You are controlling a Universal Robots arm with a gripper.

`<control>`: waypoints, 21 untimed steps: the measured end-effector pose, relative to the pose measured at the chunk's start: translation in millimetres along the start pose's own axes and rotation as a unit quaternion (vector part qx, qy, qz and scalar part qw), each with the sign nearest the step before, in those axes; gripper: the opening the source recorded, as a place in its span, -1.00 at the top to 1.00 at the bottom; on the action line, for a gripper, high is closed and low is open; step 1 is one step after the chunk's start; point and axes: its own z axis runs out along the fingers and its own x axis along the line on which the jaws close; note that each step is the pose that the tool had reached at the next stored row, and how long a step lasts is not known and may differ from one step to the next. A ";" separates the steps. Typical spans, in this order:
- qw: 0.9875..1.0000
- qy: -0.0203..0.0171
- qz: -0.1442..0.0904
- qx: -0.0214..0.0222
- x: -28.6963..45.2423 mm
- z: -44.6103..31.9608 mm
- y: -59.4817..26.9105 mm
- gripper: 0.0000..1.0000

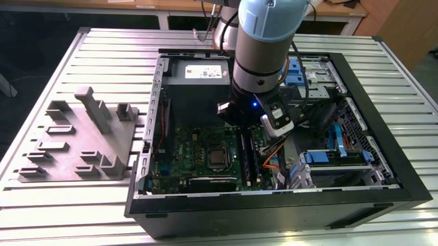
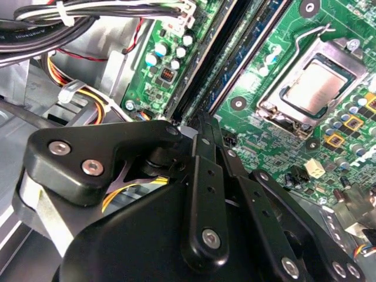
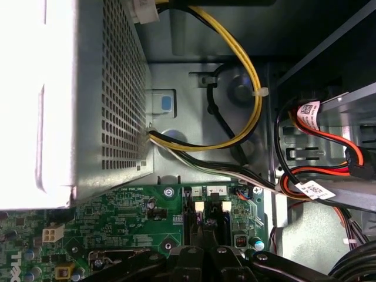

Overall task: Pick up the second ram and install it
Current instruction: 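Press down the second ram until it locks into place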

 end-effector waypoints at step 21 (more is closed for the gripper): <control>1.000 0.000 0.000 0.003 -1.2 -17.8 -14.3 0.80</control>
